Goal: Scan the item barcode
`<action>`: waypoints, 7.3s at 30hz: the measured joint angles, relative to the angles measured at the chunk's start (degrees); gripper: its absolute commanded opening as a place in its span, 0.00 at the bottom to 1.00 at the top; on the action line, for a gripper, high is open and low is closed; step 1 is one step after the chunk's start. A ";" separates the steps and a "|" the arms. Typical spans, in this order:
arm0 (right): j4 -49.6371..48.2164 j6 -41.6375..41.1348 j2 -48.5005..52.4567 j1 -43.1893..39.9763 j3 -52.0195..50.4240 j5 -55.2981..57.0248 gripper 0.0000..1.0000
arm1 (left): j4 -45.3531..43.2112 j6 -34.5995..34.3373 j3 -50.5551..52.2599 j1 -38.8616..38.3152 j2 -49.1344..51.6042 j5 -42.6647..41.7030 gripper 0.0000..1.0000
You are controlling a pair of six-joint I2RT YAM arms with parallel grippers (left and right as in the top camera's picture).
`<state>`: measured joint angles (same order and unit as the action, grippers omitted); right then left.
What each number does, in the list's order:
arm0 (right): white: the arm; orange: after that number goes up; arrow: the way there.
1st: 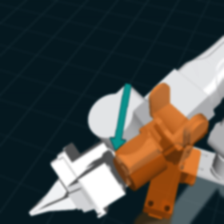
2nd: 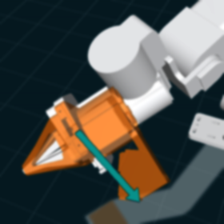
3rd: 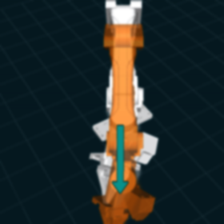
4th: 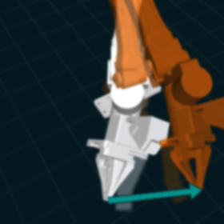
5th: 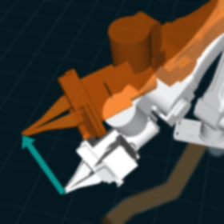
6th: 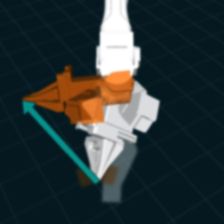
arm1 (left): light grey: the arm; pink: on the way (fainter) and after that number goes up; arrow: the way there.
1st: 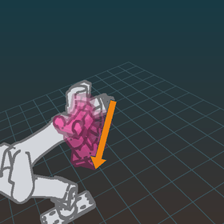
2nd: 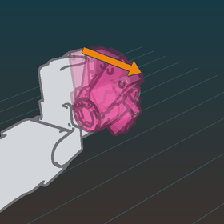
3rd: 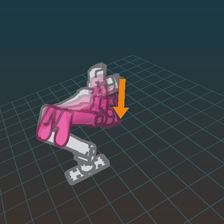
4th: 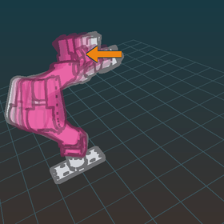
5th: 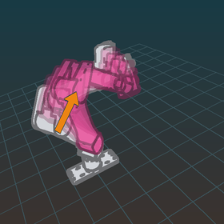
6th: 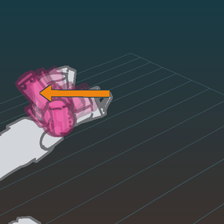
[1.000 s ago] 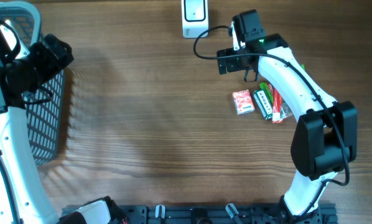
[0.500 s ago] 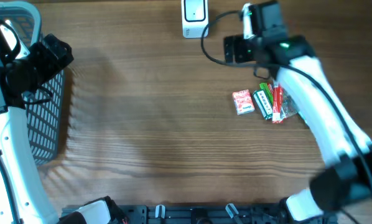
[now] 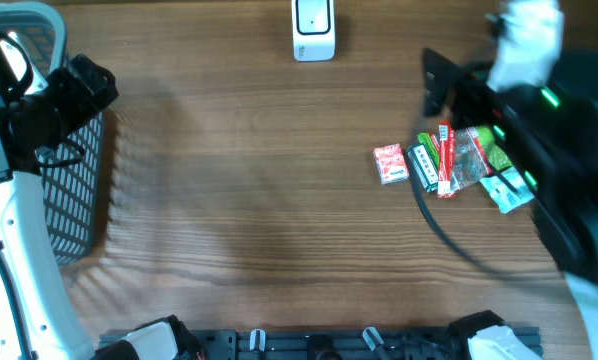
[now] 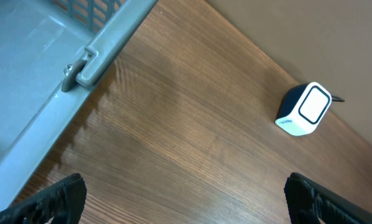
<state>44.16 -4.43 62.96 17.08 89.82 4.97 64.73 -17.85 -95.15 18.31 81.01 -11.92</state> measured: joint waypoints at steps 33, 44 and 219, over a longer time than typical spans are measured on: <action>-53.44 2.10 -59.23 -9.92 -70.90 -1.07 1.00 | -0.02 0.00 0.00 0.00 0.02 0.00 1.00; -62.34 -11.47 -61.81 -13.55 -88.15 -1.20 1.00 | -0.02 0.00 0.00 0.00 0.02 0.00 1.00; -44.57 2.19 -62.07 -13.55 -89.46 -12.50 1.00 | -60.89 17.38 94.62 -14.40 -80.24 7.76 1.00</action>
<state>-0.40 -2.24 0.89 3.53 0.36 -7.53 3.84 -0.47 -0.54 3.90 0.78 -4.16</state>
